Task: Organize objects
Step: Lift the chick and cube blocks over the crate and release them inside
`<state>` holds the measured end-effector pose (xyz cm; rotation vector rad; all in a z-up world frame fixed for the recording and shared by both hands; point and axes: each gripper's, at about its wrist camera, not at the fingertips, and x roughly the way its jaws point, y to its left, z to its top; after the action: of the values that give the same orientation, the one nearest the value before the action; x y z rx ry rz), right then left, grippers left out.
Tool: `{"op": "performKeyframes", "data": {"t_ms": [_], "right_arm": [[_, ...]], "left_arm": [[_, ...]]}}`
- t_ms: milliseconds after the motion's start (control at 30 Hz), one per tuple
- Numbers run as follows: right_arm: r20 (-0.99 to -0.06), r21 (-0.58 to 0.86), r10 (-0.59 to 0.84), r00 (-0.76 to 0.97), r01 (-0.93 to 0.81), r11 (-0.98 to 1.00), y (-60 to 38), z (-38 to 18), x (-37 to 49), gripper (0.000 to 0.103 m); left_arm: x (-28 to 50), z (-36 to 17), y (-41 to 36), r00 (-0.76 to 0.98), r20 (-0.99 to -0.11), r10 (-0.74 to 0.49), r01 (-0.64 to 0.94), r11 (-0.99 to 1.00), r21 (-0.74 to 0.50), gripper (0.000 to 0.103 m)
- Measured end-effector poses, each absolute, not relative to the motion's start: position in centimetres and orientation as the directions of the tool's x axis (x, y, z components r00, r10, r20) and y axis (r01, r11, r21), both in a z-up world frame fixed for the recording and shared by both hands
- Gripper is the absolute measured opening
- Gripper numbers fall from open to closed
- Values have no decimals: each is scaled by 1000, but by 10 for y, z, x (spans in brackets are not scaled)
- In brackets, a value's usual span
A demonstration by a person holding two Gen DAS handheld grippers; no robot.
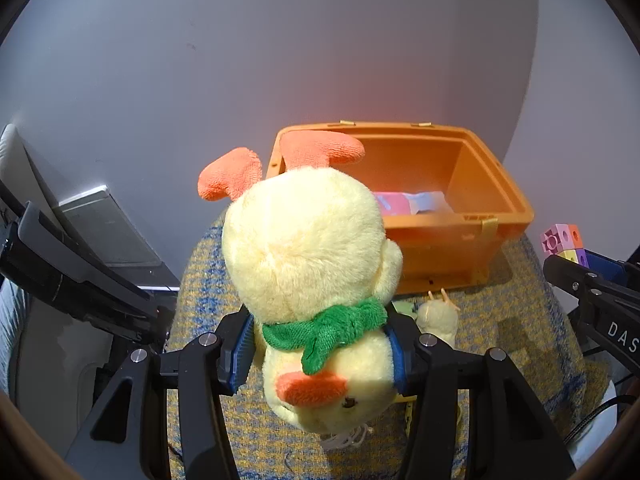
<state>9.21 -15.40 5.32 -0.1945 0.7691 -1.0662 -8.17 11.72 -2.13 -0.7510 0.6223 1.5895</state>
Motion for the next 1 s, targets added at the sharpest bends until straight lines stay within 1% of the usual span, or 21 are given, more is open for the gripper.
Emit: {"op": "performKeyframes", "data": {"t_ms": [500, 533, 1000], "right_arm": [[-413, -507, -856, 310, 703, 499, -151, 93, 123, 41], [-409, -508, -857, 312, 703, 498, -152, 94, 125, 41], [-394, -529, -860, 323, 686, 500, -180, 109, 162, 41]], "left_arm": [[-94, 15, 153, -70, -727, 683, -993, -119, -16, 52], [-95, 16, 155, -40, -726, 686, -996, -81, -22, 52], [-97, 17, 204, -10, -731, 682, -998, -49, -32, 52]]}}
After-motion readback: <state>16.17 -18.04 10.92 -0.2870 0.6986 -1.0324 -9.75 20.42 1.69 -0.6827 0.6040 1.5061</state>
